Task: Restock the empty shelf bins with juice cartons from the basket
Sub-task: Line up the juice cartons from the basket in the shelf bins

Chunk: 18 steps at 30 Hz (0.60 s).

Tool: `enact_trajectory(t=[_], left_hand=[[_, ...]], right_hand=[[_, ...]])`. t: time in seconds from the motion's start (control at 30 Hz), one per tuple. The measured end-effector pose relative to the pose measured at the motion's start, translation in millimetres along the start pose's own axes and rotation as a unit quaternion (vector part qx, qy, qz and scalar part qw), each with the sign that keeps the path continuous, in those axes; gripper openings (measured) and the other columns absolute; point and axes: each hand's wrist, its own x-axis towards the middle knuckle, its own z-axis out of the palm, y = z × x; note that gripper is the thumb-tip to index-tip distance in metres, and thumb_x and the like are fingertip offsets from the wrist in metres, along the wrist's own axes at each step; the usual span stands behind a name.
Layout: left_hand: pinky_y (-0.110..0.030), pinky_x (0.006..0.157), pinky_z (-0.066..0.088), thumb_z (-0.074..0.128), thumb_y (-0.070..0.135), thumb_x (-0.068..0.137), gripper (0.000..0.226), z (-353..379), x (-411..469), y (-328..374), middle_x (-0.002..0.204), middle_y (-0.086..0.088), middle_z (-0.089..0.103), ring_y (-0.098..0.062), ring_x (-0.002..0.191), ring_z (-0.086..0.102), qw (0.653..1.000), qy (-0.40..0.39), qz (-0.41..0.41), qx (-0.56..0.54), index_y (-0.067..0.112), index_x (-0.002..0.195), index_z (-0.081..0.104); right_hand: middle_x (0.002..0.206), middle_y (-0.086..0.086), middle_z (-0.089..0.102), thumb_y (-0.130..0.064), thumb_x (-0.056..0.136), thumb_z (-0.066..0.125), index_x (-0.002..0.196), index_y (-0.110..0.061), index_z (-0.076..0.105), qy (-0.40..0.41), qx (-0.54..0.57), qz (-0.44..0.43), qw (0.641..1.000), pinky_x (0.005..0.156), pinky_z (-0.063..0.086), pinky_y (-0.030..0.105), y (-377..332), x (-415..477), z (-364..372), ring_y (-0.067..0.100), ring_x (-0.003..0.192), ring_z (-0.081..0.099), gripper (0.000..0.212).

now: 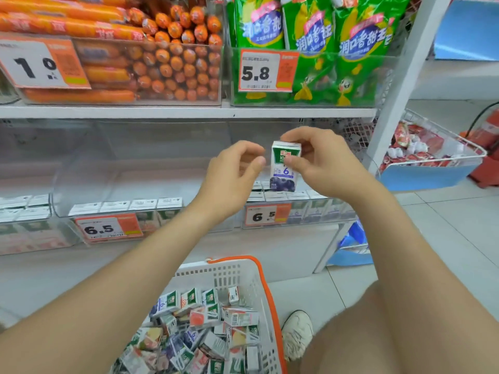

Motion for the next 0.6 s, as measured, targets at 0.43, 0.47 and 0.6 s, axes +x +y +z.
enact_trajectory(t=[0.43,0.47,0.6], left_hand=[[-0.044,0.131,0.017,0.064,0.003,0.095,0.034,23.7,-33.9,-58.6,0.115,-0.001,0.062,-0.027,0.113,0.057,0.906,-0.12,0.196,0.354,0.015,0.126,0.065],[-0.044,0.131,0.016,0.064,-0.001,0.093,0.04,22.7,-33.5,-60.1,0.116,-0.001,0.062,-0.026,0.115,0.056,0.903,-0.129,0.197,0.358,0.016,0.129,0.064],[-0.038,0.132,0.006,0.059,-0.006,0.092,0.049,15.9,-32.9,-59.4,0.125,-0.002,0.06,-0.025,0.128,0.052,0.905,-0.158,0.205,0.338,0.015,0.137,0.061]], right_hand=[[0.135,0.01,0.061,-0.005,0.096,0.059,0.136,-0.015,0.06,-0.154,-0.112,0.109,0.976,0.086,0.048,0.033,76.0,28.5,44.8,0.03,0.115,0.059,0.041],[0.131,0.01,0.062,-0.006,0.095,0.057,0.136,-0.014,0.06,-0.179,-0.106,0.122,0.97,0.082,0.046,0.032,77.5,29.4,46.8,0.028,0.109,0.06,0.042],[0.11,0.023,0.069,-0.001,0.087,0.047,0.122,0.003,0.067,-0.212,-0.096,0.162,0.959,0.074,0.049,0.043,67.9,28.8,52.1,0.041,0.101,0.063,0.041]])
